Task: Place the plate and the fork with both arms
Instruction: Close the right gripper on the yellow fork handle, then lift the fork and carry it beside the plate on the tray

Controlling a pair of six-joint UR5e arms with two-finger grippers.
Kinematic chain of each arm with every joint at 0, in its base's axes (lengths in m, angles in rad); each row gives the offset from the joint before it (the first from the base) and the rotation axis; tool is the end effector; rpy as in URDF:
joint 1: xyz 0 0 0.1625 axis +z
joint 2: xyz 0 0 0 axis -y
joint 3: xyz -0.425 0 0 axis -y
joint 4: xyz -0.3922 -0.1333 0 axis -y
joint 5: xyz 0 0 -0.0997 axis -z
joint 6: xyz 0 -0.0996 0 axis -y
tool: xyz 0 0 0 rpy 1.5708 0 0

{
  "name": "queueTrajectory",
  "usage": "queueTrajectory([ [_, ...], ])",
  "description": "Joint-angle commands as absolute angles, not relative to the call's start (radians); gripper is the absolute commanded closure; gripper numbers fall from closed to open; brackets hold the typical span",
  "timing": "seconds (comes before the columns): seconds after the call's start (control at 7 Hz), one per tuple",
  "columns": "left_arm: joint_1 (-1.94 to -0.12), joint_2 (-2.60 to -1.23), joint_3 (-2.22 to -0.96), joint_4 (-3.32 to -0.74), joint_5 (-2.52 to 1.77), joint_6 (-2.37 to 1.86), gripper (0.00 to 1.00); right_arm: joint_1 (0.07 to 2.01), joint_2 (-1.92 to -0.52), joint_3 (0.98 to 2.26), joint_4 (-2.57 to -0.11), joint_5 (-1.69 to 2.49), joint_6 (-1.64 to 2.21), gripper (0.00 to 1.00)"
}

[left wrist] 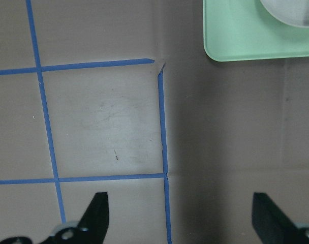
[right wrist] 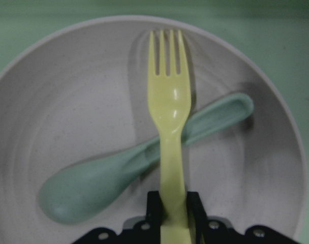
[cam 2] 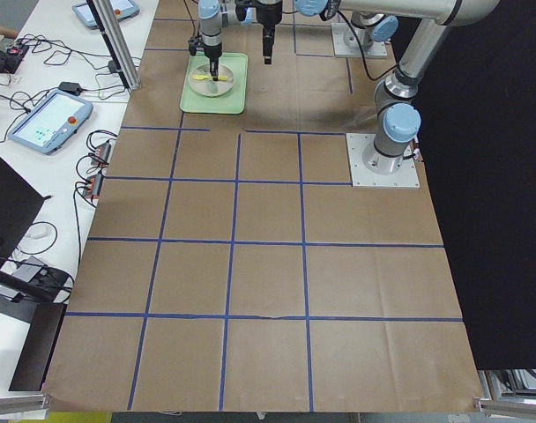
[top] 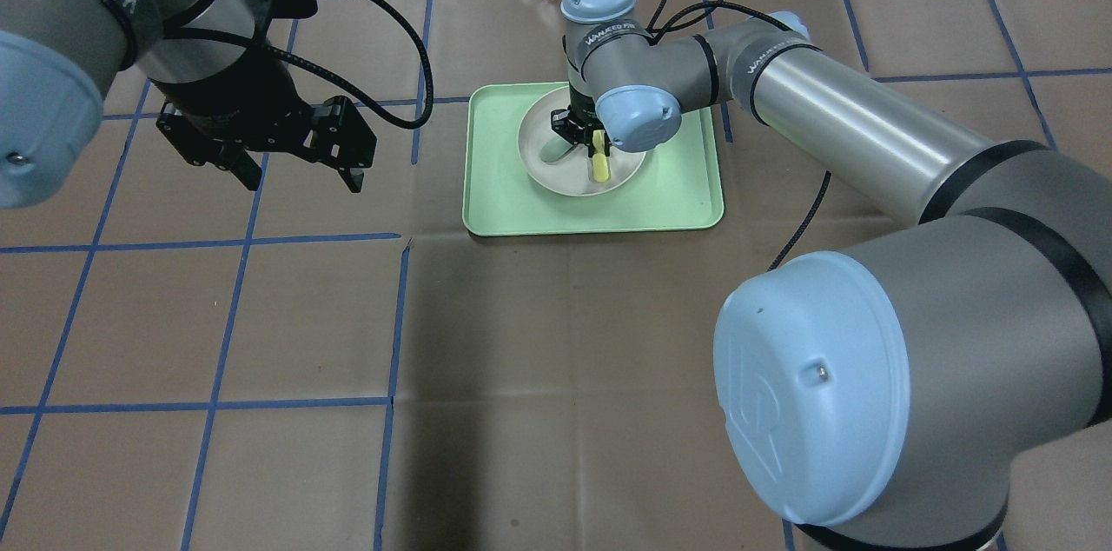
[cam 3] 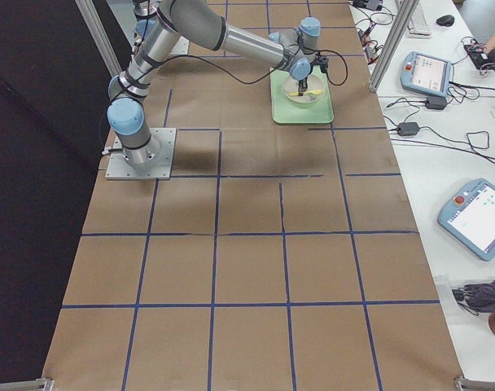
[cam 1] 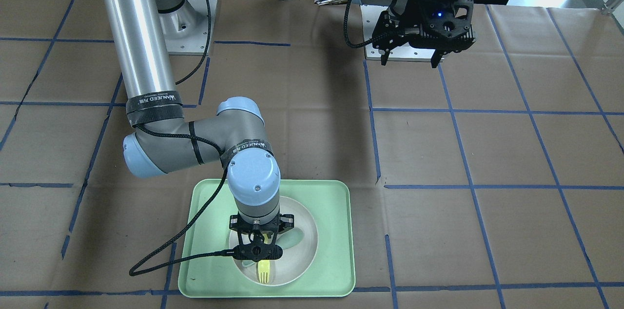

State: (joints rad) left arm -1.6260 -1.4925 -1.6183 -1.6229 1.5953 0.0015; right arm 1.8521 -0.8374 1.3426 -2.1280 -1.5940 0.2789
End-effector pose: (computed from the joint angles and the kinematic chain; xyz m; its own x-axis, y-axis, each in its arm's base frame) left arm -0.1558 -0.4484 0.4966 -0.9981 0.0572 -0.0245 0.0567 0.9982 0.0213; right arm 0.3292 -0.6673 0.1942 -1.0000 -0.0016 0.0080 -0.0020 0.9984 -0.0564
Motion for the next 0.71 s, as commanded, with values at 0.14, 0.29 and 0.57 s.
queueTrajectory([
  [0.14,-1.626,-1.493,-1.618,-1.623,1.595,0.002,0.00,1.856,-0.851,1.304,-2.112,-1.591,0.281,1.00],
  [0.29,-1.626,-1.493,-1.618,-1.623,1.595,0.002,0.00,1.855,-0.864,1.299,-2.079,-1.586,0.285,1.00],
  [0.57,-1.626,-1.493,-1.618,-1.623,1.594,0.002,0.00,1.852,-0.912,1.279,-1.984,-1.583,0.298,1.00],
])
